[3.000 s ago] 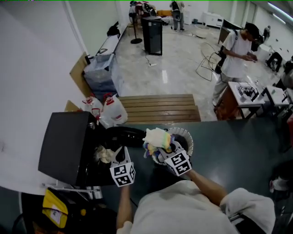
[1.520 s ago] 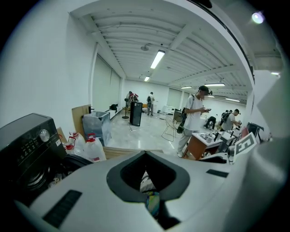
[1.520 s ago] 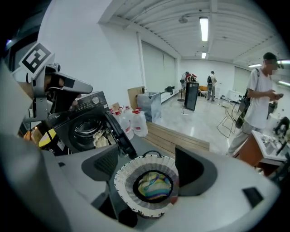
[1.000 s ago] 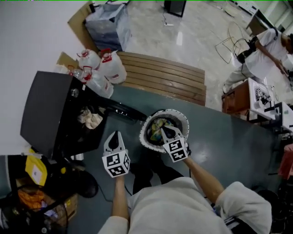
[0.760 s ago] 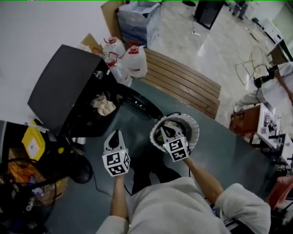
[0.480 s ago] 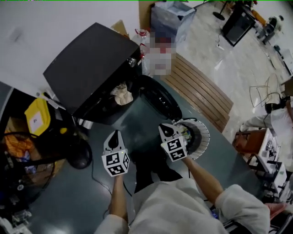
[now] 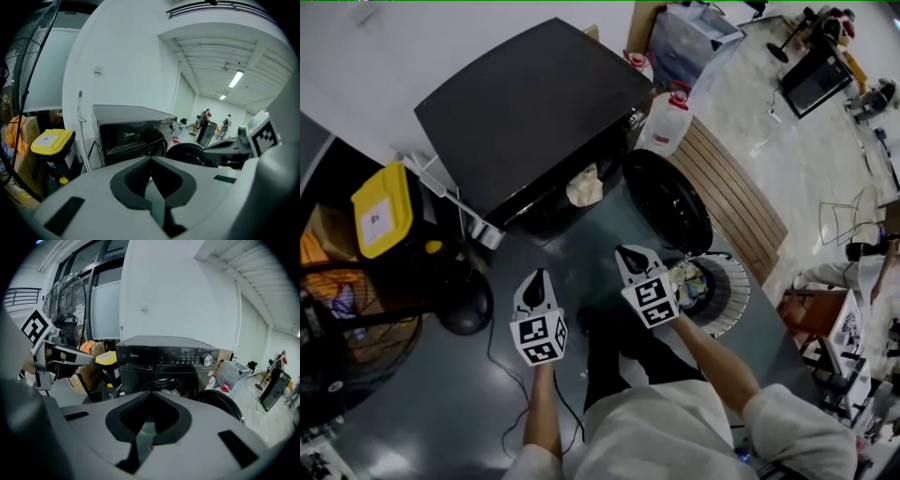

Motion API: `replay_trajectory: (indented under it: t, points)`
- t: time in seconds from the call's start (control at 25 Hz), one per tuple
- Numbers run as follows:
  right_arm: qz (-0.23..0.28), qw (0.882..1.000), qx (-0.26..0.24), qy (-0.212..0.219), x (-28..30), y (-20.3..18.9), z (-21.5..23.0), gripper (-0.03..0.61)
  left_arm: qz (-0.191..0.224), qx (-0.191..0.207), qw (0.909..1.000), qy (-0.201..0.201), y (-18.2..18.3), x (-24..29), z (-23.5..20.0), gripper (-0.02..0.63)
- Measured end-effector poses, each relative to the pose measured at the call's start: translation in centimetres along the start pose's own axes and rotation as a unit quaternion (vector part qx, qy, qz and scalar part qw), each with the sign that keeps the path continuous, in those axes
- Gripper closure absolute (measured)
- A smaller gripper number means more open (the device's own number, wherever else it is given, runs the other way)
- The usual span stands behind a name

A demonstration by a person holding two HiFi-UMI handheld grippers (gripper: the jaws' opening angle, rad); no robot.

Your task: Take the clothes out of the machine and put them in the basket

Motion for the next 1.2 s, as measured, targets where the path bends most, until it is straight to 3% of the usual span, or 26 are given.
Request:
replay_trajectory:
  t: [0.44, 0.92, 1.2]
  points:
    - [0.006, 1.000, 0.007, -0.012, 8.2, -2.8, 1.1, 0.554, -0.001, -0.010, 0.9999, 0.001, -4.3, 6.3, -3.4, 0.595]
    - [0.011, 1.000, -0.011, 0.027, 18.3, -12.7, 2.7, 0.552, 0.010, -0.007, 0.9991, 0.042, -12.6, 13.1, -3.6, 0.595]
    - [0.030, 0.998, -0.036, 0.030, 27.2, -16.4, 4.2, 0.551, 0.018, -0.009, 0.9991, 0.038, -17.4, 19.1, -5.2, 0.595]
Point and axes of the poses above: the fingertips, and each gripper's own axes: x forward along the fingers, z to its right, y out of its top, the point moved 3 cm from there along -x, backward along the fingers, and after that the axes turned 5 degrees about -x, right-handed, at the moved point
